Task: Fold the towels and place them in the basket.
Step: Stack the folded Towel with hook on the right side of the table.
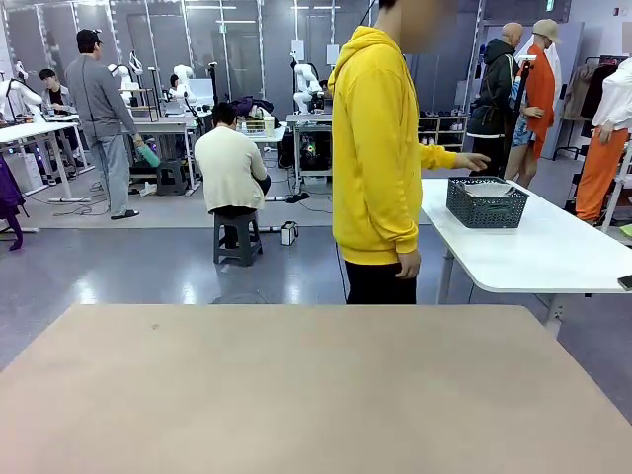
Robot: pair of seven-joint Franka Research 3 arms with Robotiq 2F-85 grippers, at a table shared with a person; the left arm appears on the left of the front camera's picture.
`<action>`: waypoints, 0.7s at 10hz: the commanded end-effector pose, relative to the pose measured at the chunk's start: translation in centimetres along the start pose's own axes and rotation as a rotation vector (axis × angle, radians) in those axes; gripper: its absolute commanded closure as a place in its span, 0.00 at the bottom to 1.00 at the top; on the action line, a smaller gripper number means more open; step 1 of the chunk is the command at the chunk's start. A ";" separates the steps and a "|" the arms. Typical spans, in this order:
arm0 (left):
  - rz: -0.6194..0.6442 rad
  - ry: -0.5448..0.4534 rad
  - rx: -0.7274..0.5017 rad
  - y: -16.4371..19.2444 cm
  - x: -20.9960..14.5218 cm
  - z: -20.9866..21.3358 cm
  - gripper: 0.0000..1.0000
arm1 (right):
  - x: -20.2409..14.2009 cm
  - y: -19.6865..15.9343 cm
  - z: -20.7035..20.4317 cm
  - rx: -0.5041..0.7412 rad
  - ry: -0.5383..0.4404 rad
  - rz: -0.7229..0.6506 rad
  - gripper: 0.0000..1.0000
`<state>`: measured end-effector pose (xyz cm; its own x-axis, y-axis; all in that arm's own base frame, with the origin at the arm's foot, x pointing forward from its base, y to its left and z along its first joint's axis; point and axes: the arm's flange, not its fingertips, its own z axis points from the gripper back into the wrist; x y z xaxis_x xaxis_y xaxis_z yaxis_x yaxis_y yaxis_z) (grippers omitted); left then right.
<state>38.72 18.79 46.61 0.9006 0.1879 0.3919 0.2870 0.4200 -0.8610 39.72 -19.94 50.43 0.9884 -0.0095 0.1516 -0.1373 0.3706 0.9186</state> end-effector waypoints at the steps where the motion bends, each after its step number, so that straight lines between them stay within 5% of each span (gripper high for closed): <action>1: -0.017 -0.004 -0.004 -0.2 1.2 -0.3 0.00 | -0.8 -0.3 0.2 0.022 -0.007 0.005 0.00; 7: 0.001 0.008 0.007 0.0 0.6 -0.7 0.00 | -0.4 -0.3 0.2 0.007 -0.003 -0.008 0.00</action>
<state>39.58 18.32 46.42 0.9051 0.1821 0.3841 0.2765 0.4341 -0.8574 39.31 -20.30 50.10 0.9895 -0.0205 0.1431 -0.1259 0.3644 0.9227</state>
